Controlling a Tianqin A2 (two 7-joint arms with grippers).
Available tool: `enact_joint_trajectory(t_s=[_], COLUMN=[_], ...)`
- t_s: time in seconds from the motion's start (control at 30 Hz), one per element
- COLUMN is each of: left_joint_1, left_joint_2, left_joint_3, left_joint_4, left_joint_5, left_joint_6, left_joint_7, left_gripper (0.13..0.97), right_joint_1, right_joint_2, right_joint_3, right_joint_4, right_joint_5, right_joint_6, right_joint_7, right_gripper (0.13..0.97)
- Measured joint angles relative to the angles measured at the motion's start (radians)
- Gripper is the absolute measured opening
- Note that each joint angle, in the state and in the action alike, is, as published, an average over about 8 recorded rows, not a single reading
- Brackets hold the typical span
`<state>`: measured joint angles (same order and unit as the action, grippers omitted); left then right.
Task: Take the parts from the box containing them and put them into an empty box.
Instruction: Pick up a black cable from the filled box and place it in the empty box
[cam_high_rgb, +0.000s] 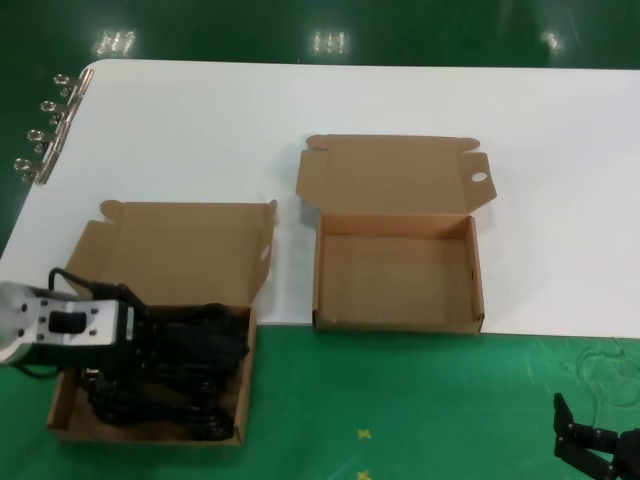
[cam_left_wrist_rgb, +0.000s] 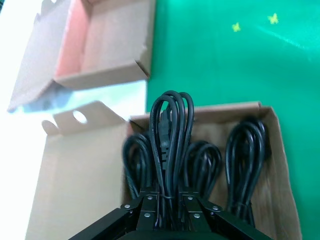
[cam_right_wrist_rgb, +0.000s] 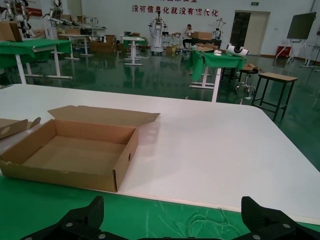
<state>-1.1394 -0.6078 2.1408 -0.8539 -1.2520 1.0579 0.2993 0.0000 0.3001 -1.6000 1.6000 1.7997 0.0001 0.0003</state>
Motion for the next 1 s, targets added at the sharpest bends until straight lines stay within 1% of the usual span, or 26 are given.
enact_joint_trajectory(t_s=[0.1,0.2,0.3,0.4,0.57,0.73,0.87,1.0], left_joint_1=[0.008,0.013,0.016,0.018,0.016,0.003,-0.015,-0.036], left_joint_2=[-0.016,-0.020,-0.011,0.012,0.068,0.140,0.204,0.269], left_joint_3=[-0.008,-0.014,-0.016,-0.012,0.009,0.038,0.061,0.082], left_joint_4=[-0.069,-0.129,-0.175,-0.206,-0.237,-0.249,-0.230,-0.186], left_joint_5=[-0.003,-0.002,0.005,0.022,0.072,0.132,0.177,0.218], left_joint_6=[0.012,0.014,0.005,-0.014,-0.051,-0.082,-0.106,-0.138], left_joint_7=[-0.038,-0.076,-0.110,-0.139,-0.185,-0.231,-0.256,-0.269], left_gripper=[0.207,0.207,0.207,0.207,0.207,0.207,0.207,0.207], right_joint_1=[0.000,0.000,0.000,0.000,0.000,0.000,0.000,0.000], right_joint_2=[0.000,0.000,0.000,0.000,0.000,0.000,0.000,0.000], right_joint_3=[0.000,0.000,0.000,0.000,0.000,0.000,0.000,0.000], right_joint_4=[0.000,0.000,0.000,0.000,0.000,0.000,0.000,0.000], right_joint_5=[0.000,0.000,0.000,0.000,0.000,0.000,0.000,0.000], right_joint_6=[0.000,0.000,0.000,0.000,0.000,0.000,0.000,0.000], right_joint_7=[0.000,0.000,0.000,0.000,0.000,0.000,0.000,0.000], right_gripper=[0.966,0.966,0.966,0.966,0.966,0.966,0.966,0.966])
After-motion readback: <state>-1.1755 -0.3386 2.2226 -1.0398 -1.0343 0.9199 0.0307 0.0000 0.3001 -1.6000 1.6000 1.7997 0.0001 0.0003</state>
